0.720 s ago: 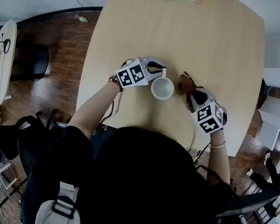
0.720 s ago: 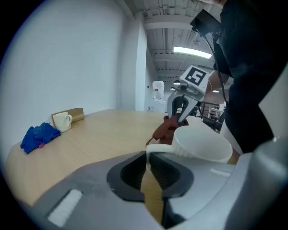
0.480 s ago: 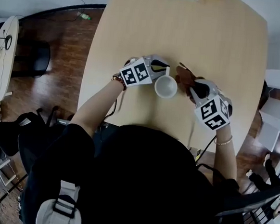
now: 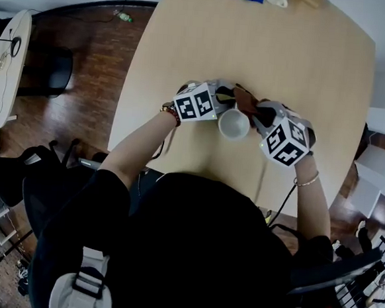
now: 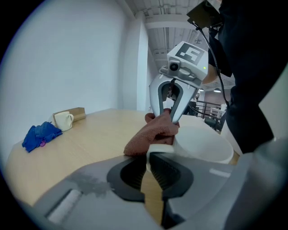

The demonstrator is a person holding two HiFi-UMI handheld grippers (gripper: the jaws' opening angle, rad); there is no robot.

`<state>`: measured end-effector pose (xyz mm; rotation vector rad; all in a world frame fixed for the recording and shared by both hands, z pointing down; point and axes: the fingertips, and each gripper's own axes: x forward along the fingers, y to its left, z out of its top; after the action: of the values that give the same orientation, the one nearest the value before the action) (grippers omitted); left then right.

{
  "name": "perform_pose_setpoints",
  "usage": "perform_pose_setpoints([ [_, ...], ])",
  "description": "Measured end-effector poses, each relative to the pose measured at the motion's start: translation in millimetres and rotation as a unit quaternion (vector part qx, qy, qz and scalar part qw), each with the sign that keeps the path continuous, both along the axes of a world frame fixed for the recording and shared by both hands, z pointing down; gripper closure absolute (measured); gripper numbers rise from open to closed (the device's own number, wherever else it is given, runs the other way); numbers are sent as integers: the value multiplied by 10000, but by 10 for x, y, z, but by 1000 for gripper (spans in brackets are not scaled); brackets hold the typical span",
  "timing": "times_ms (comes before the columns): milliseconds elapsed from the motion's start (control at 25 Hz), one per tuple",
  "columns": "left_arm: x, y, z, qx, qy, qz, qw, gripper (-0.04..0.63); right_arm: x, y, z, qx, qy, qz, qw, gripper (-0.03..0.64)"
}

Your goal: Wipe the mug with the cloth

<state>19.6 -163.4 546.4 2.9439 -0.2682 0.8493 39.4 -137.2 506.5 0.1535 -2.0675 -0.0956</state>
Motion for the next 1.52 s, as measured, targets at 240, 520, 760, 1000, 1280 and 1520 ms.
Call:
perform_pose_setpoints([
  [240, -37, 10, 27, -79, 63, -125, 9999, 563, -120, 24, 120, -473, -118, -75, 9988, 565],
  [520, -39, 26, 36, -130, 135, -228, 9996, 565, -142, 32, 348, -858, -93, -185, 9961, 566],
  [760, -40, 8, 33, -118, 161, -267, 9994, 565, -150, 8, 597, -886, 168, -193, 9957, 566],
  [1000, -31, 15, 42, -167, 181, -274, 9993, 565, -101, 26, 711, -886, 234, 71, 9958, 566],
  [1280, -49, 18, 48, -133, 111, -265, 9995, 565, -35, 130, 186, -1151, -467, 356, 9916, 566],
  [1520, -38, 1, 61, -115, 69, -293, 9995, 565, 45, 197, 115, -1119, -511, 400, 9916, 566],
])
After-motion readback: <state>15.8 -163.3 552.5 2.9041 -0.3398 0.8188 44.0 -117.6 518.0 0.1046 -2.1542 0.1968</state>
